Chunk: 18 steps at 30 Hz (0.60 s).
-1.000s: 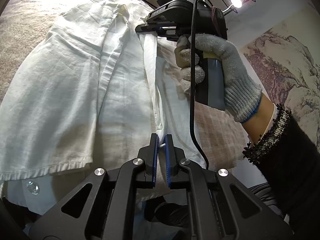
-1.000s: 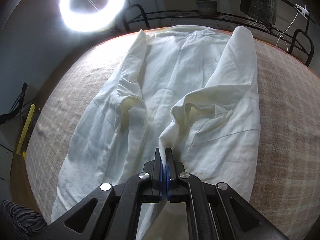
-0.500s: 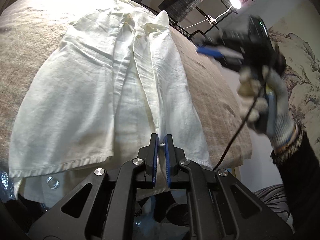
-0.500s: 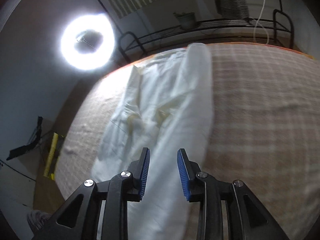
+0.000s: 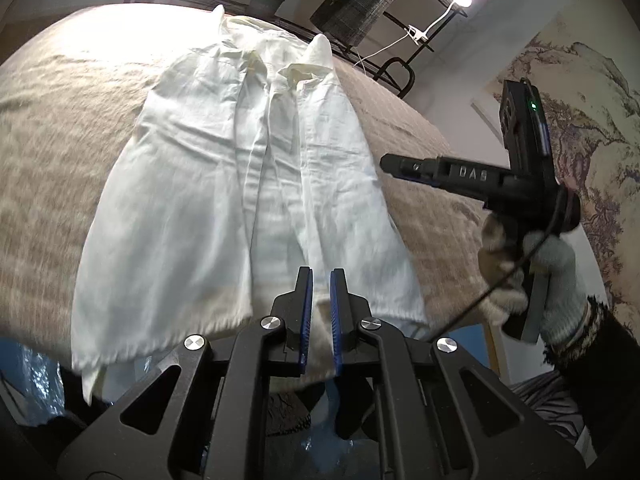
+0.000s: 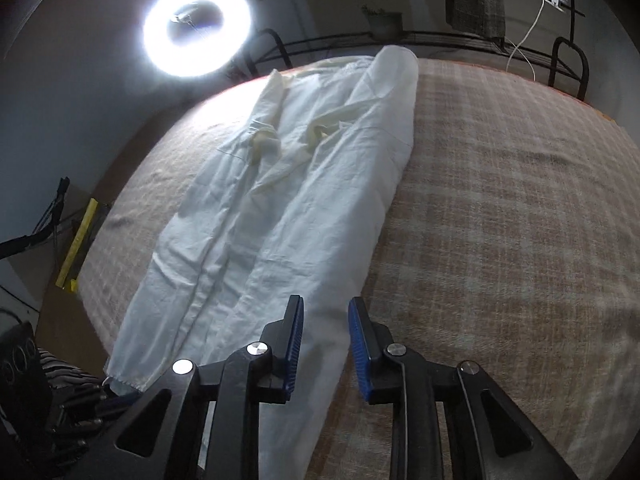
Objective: Fold small clothes
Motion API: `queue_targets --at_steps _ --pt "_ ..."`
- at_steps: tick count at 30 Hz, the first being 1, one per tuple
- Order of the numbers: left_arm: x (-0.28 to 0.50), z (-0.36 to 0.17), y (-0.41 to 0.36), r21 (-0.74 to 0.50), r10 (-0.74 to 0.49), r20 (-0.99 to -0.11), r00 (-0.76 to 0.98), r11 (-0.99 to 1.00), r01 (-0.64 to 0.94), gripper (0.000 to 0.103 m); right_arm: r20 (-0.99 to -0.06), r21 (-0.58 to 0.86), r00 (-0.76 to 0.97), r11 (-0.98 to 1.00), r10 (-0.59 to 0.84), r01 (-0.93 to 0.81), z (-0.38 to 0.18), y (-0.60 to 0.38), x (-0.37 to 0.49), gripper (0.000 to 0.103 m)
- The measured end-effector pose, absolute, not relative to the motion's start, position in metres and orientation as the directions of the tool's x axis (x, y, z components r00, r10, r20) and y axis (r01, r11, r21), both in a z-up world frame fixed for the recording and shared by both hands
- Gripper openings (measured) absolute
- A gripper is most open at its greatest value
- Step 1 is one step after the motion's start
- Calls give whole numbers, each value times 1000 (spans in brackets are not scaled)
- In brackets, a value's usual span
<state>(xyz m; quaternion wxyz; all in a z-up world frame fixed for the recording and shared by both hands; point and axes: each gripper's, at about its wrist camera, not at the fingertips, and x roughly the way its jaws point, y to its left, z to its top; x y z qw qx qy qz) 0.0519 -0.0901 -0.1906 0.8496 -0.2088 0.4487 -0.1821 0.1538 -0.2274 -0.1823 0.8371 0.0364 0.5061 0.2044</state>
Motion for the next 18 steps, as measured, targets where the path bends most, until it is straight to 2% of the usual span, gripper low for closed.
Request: queue_targets --at_steps 4,6,11,18 --pt "72 -191 -106 -502 -497 -701 512 853 141 6 -835 254 394 904 385 -344 -191 -214 150 20" --pt "77 -192 -113 -492 -494 -706 508 857 151 6 -870 203 355 905 342 -374 -203 -203 151 20" --pt "83 -190 -128 -478 -500 -700 510 858 185 6 -903 213 254 873 348 -439 -214 -200 150 21" --pt "104 -198 -154 -458 -511 -704 494 857 235 6 -822 306 357 873 444 -380 -189 -225 192 21"
